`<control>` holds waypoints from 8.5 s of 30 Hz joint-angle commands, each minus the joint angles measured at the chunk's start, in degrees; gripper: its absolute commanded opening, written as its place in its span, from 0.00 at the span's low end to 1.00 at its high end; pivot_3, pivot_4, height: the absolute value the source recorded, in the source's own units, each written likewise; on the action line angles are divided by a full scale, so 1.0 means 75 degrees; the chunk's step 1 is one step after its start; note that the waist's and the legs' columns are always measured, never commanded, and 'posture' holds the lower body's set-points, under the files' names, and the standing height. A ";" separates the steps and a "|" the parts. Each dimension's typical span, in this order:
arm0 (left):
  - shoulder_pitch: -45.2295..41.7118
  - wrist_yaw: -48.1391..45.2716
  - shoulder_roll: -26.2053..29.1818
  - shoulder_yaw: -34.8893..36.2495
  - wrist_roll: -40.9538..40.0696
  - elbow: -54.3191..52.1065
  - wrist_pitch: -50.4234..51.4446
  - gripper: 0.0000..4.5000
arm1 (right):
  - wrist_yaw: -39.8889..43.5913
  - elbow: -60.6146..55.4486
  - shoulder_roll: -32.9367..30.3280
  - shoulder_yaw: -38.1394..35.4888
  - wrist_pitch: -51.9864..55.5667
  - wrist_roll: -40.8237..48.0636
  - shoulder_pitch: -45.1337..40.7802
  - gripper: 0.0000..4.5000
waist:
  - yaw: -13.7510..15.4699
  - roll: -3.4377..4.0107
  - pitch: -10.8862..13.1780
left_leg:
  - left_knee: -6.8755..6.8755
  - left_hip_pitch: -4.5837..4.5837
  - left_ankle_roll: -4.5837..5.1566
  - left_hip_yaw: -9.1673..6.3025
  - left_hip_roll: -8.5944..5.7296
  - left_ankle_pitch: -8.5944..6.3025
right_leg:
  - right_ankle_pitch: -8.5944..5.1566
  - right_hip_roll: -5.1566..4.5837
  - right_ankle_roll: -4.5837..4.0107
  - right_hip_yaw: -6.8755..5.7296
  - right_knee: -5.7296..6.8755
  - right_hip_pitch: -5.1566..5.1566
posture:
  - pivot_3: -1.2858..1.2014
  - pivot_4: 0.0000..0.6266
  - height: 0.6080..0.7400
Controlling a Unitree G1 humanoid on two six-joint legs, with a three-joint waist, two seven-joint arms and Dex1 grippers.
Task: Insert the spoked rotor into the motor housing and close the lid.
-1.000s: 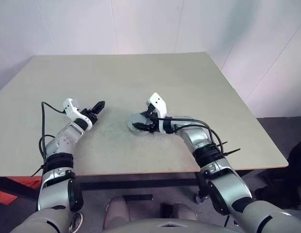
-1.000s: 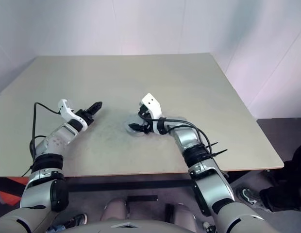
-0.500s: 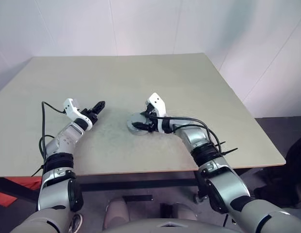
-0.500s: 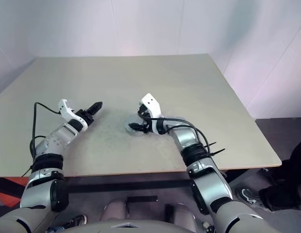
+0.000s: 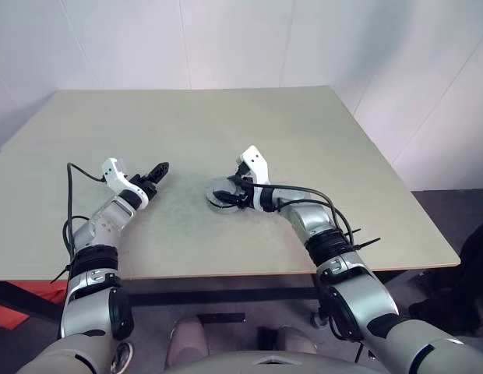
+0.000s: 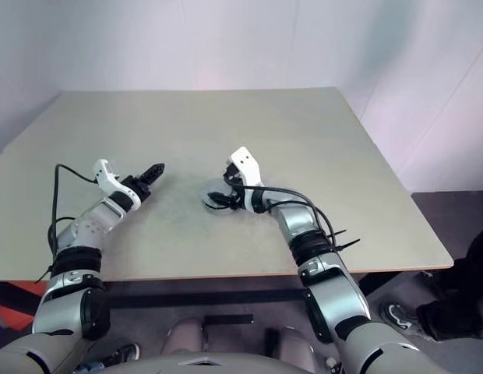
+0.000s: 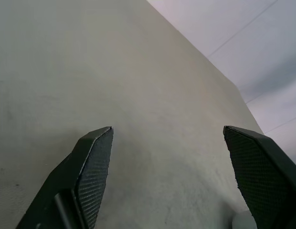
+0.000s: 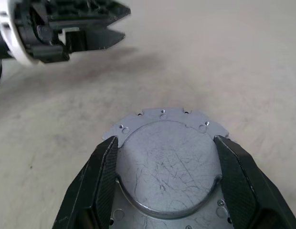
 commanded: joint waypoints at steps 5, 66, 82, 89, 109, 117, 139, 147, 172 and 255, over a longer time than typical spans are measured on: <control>-0.0118 -0.0067 0.0024 -0.0063 -0.0017 -0.0208 -0.0023 0.87 | 0.0199 -0.1024 -0.0054 -0.0038 -0.0110 0.0239 0.0049 0.68 | -0.0003 0.0000 0.0000 | -0.0001 -0.0057 0.0007 0.0000 -0.0002 -0.0005 | -0.0002 0.0001 0.0001 -0.0001 -0.0016 -0.0043 | 0.52 0.00 1.00; 0.0050 -0.0027 0.0046 -0.0051 -0.0065 -0.0347 0.0000 0.87 | 0.0714 -0.0004 -0.0691 0.0864 -0.0503 -0.0700 0.0255 0.68 | 0.0015 -0.0001 -0.0001 | 0.0015 -0.0013 0.0053 0.0002 -0.0007 -0.0034 | -0.0011 -0.0007 0.0013 0.0000 -0.0027 0.0016 | 0.52 0.00 1.00; 0.0009 -0.0055 0.0055 -0.0095 -0.0027 -0.0274 -0.0003 0.87 | 0.0751 -0.0379 -0.0197 0.0082 0.0344 0.0146 0.0130 0.68 | -0.0025 -0.0001 -0.0001 | 0.0013 -0.0010 0.0054 0.0005 -0.0003 -0.0036 | -0.0014 -0.0005 0.0017 0.0001 -0.0026 0.0012 | 0.52 0.00 1.00; -0.0024 -0.0049 0.0029 -0.0119 -0.0003 -0.0224 -0.0037 0.87 | 0.0380 -0.0341 -0.0140 -0.0008 0.0056 -0.0010 0.0038 0.68 | -0.0025 0.0000 0.0000 | 0.0012 -0.0011 0.0052 0.0005 -0.0003 -0.0035 | -0.0014 -0.0005 0.0018 0.0001 -0.0024 0.0009 | 0.52 0.00 1.00; 0.0166 -0.0002 0.0010 -0.0135 0.0013 -0.0359 -0.0003 0.87 | 0.0454 -0.0339 -0.0130 -0.0212 -0.0281 0.0112 0.0068 0.68 | -0.0024 0.0000 0.0000 | 0.0010 -0.0016 0.0052 0.0005 -0.0003 -0.0035 | -0.0015 -0.0005 0.0018 0.0001 -0.0026 0.0003 | 0.52 0.00 1.00; 0.0096 -0.0030 0.0040 -0.0128 0.0017 -0.0297 -0.0021 0.87 | 0.0149 0.0183 -0.0210 -0.0004 -0.0587 -0.0343 0.0006 0.68 | -0.0026 0.0001 0.0000 | 0.0009 -0.0017 0.0052 0.0006 -0.0004 -0.0035 | -0.0015 -0.0005 0.0018 0.0001 -0.0027 0.0003 | 0.52 0.00 1.00; 0.0105 -0.0034 -0.0003 -0.0184 0.0053 -0.0318 -0.0013 0.87 | 0.0231 -0.0098 -0.0189 -0.0202 -0.0654 -0.0022 -0.0035 0.68 | -0.0033 0.0001 0.0001 | 0.0010 -0.0008 0.0050 0.0006 -0.0003 -0.0033 | -0.0016 -0.0005 0.0021 0.0001 -0.0024 0.0009 | 0.52 0.00 1.00; 0.0088 -0.0019 -0.0019 -0.0189 0.0066 -0.0286 -0.0018 0.87 | 0.0026 0.0085 -0.0238 0.0020 -0.0781 -0.0331 -0.0025 0.68 | -0.0030 0.0001 0.0001 | 0.0002 -0.0025 0.0051 0.0006 -0.0005 -0.0034 | -0.0015 -0.0005 0.0018 0.0001 -0.0029 -0.0006 | 0.52 0.00 1.00; 0.0220 0.0004 -0.0043 -0.0157 0.0046 -0.0364 -0.0025 0.87 | 0.0370 0.0143 -0.0377 0.0112 -0.0604 -0.0348 0.0204 0.68 | -0.0017 0.0001 0.0001 | 0.0002 -0.0017 0.0051 0.0006 -0.0006 -0.0034 | -0.0016 -0.0006 0.0019 0.0002 -0.0031 0.0004 | 0.52 0.00 1.00; 0.0839 -0.0605 -0.1302 -0.2001 -0.0490 -0.2043 0.2878 0.00 | -0.0545 -0.2577 -0.0780 -0.1835 0.3815 0.2017 0.0582 0.99 | 0.0029 0.0088 -0.0075 | -0.0103 0.0064 0.0082 0.0009 -0.0028 -0.0053 | -0.0072 -0.0023 0.0114 0.0004 -0.0177 0.0151 | 0.52 0.00 1.00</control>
